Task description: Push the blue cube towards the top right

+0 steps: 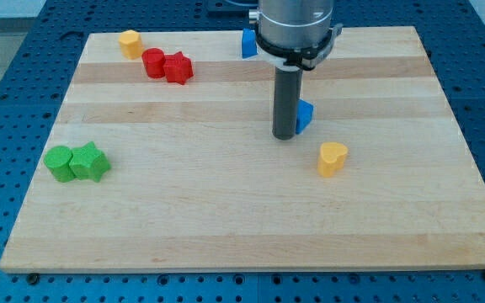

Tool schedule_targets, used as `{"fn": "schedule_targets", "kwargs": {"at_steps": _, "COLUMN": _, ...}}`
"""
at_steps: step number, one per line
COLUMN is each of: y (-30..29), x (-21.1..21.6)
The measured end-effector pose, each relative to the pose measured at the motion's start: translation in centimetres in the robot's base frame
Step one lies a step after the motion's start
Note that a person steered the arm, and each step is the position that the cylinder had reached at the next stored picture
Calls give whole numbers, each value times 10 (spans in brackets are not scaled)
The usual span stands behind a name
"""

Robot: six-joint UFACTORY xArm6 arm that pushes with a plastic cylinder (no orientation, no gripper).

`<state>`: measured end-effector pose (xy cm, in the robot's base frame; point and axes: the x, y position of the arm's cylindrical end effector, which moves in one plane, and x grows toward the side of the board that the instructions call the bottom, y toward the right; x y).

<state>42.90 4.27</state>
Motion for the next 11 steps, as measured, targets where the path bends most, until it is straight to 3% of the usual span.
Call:
{"fn": "schedule_targets", "kwargs": {"at_steps": 2, "y": 0, "x": -16}}
{"fn": "schedule_targets", "kwargs": {"at_steps": 4, "y": 69, "x": -70}}
{"fn": "schedule_targets", "kwargs": {"at_steps": 11, "y": 129, "x": -61}}
